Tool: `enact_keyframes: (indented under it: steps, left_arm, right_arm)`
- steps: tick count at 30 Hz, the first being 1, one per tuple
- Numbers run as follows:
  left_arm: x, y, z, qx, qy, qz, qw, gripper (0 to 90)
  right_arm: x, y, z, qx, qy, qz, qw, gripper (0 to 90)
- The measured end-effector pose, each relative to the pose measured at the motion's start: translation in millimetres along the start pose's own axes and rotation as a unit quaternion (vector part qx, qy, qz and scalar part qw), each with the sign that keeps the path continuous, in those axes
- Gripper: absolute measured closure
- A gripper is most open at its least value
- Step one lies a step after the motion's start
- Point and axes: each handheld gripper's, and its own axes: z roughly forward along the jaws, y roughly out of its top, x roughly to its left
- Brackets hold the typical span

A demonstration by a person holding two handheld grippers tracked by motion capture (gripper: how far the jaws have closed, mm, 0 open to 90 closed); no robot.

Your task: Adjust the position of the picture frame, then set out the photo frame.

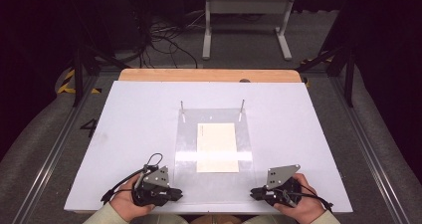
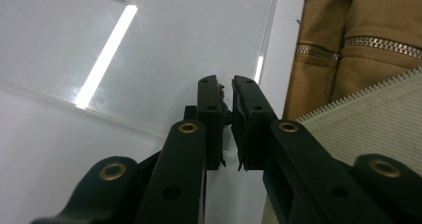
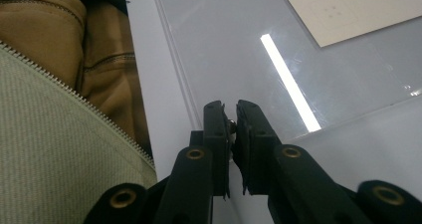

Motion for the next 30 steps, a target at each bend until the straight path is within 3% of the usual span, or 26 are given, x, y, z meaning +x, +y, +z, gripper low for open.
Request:
enact_keyframes:
  steps: [15, 19, 21, 23, 24, 26, 28, 29, 30]
  left_arm:
    - [-2.2, -2.3, -3.1, 0.017, -0.028, 0.015, 0.9994, 82.8]
    - [1.3, -3.2, -7.5, -0.015, -0.029, 0.006, 0.9995, 73.5]
    - [4.3, -2.2, -14.4, -0.06, -0.017, -0.001, 0.9981, 65.5]
    - [8.4, -1.3, -20.8, -0.094, 0.016, -0.019, 0.9952, 52.7]
    - [9.8, -1.4, -22.8, -0.103, 0.023, -0.025, 0.9941, 48.2]
    - [13.7, -1.3, -27.0, -0.123, 0.04, -0.034, 0.9911, 48.2]
    - [19.4, 0.1, -30.5, -0.144, 0.063, -0.047, 0.9865, 46.6]
    - [19.4, 0.1, -30.5, -0.144, 0.063, -0.047, 0.9865, 46.6]
    - [21.9, 1.0, -31.8, -0.154, 0.072, -0.053, 0.984, 46.6]
  right_arm:
    - [10.5, 2.3, 1.3, 0.009, 0.026, -0.011, 0.9996, 82.8]
    - [7.7, 2.5, -1.2, -0.01, 0.027, -0.001, 0.9996, 72.9]
    - [6.6, 3.6, -7.1, -0.036, 0.01, -0.002, 0.9993, 69.7]
    - [3.6, 4.9, -14.6, -0.071, -0.006, 0.003, 0.9975, 68.4]
    - [1.4, 5.3, -19.5, -0.089, -0.016, 0.01, 0.9959, 68.5]
    - [-2.2, 5.2, -24.7, -0.107, -0.029, 0.016, 0.9938, 68.6]
    - [-6.4, 4.3, -28.3, -0.117, -0.044, 0.027, 0.9918, 68.2]
    - [-6.4, 4.3, -28.3, -0.117, -0.044, 0.027, 0.9918, 68.2]
    - [-9.7, 3.6, -29.2, -0.122, -0.048, 0.034, 0.9908, 66.8]
